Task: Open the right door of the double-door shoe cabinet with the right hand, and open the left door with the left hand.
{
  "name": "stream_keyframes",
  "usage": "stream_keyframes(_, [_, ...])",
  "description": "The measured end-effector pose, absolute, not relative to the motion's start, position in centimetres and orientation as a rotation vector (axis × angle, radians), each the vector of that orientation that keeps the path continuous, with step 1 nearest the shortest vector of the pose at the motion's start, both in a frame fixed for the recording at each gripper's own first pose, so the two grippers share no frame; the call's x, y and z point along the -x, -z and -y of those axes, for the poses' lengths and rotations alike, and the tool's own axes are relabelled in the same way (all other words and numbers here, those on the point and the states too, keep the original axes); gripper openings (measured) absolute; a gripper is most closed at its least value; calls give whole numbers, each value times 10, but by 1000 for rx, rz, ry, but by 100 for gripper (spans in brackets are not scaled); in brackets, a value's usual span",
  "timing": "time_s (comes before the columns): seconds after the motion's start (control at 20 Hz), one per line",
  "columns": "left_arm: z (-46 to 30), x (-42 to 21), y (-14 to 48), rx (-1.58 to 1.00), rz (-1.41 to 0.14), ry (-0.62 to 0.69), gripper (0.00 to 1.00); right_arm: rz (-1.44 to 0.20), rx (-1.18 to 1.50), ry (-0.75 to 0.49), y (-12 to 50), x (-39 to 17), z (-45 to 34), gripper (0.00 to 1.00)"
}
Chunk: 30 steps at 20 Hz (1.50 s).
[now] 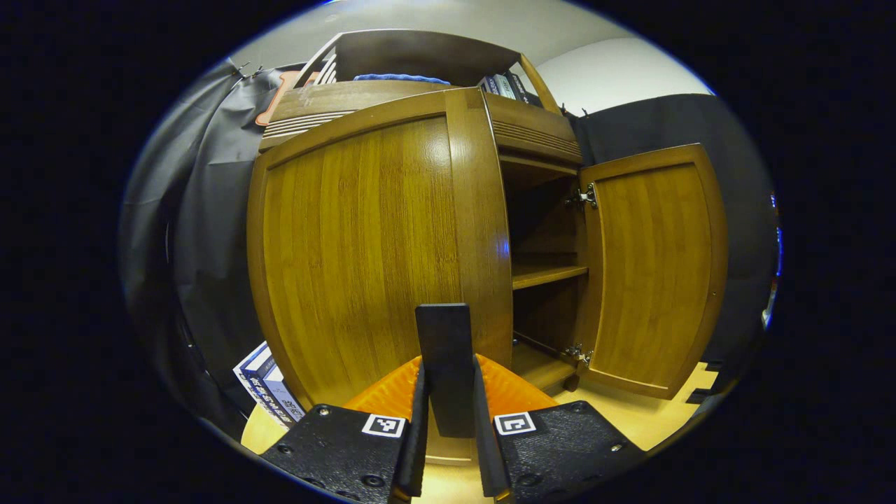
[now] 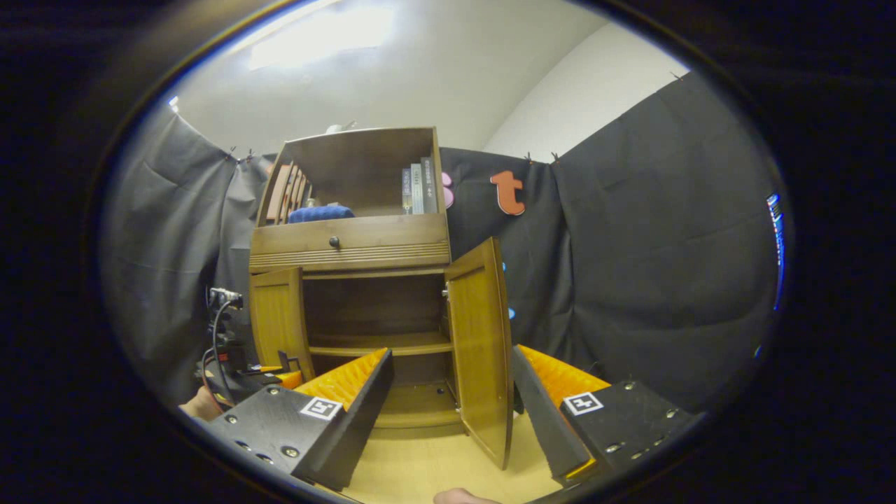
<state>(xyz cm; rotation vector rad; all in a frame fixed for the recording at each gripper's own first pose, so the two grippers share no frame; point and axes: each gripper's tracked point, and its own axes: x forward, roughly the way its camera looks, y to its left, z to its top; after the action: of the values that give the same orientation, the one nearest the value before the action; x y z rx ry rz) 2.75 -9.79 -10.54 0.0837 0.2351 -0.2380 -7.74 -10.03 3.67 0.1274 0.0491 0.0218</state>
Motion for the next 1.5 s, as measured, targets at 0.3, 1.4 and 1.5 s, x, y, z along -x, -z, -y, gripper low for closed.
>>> stream_keyframes(0.3, [85,-6,102,-80,-236,248,33,-66,-124,-33,-29,69,86,95])
stream_keyframes(1.4, [25,56,106,-93,-267,208,33,-121,-100,-127,-18,58,29,95])
stream_keyframes(1.5, [17,61,103,-97,-251,189,31,-130,-106,-128,-16,58,28,95])
